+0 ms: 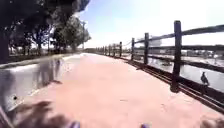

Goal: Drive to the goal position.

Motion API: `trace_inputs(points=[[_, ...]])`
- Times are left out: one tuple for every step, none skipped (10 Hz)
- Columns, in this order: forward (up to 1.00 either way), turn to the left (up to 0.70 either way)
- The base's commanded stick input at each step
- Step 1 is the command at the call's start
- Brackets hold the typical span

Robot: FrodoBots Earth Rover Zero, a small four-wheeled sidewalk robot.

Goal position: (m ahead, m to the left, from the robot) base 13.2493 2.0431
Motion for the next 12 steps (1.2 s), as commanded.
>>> trace_inputs(points=[[1.0,0.0],[1.0,0.0],[1.0,0.0],[1.0,0.0],[1.0,0.0],[1.0,0.0],[1.0,0.0],[1.0,0.0],[1.0,0.0],[1.0,0.0],[1.0,0.0],[1.0,0.0]])
